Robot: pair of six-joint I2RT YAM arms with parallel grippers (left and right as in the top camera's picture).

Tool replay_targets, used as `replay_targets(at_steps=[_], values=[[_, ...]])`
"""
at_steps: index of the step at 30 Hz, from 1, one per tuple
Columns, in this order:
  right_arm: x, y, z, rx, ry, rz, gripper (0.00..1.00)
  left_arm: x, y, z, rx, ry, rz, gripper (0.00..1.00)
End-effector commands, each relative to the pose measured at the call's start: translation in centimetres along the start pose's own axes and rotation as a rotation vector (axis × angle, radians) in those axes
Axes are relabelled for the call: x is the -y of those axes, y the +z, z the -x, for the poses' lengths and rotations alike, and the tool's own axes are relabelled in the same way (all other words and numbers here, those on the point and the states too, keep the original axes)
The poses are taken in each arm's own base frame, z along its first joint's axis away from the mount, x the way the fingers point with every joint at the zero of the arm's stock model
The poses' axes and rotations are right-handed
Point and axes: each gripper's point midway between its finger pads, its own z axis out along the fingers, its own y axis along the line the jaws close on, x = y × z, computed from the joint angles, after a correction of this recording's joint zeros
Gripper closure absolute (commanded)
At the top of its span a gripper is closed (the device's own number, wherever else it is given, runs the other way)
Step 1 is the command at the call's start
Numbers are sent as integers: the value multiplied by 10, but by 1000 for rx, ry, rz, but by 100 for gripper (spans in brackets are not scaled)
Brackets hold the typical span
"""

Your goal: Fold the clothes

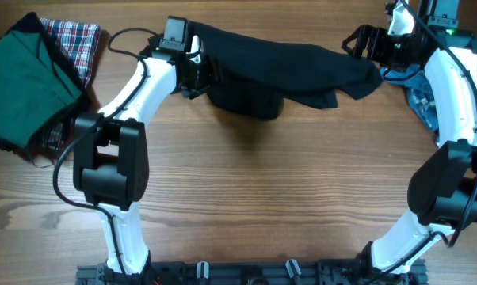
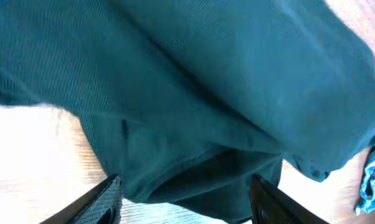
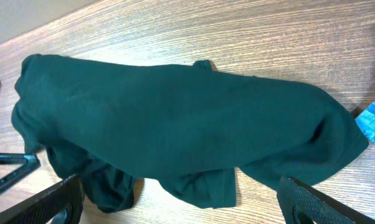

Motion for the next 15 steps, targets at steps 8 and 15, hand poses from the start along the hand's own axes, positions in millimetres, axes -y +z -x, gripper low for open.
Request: replay_targets(at_steps=[8,15], values=[[-6,2,4,3,-31,26,1,-38,13,-10,28,-92,156,35],[-6,2,4,2,-31,26,1,-34,30,-9,81,-69,120,35]])
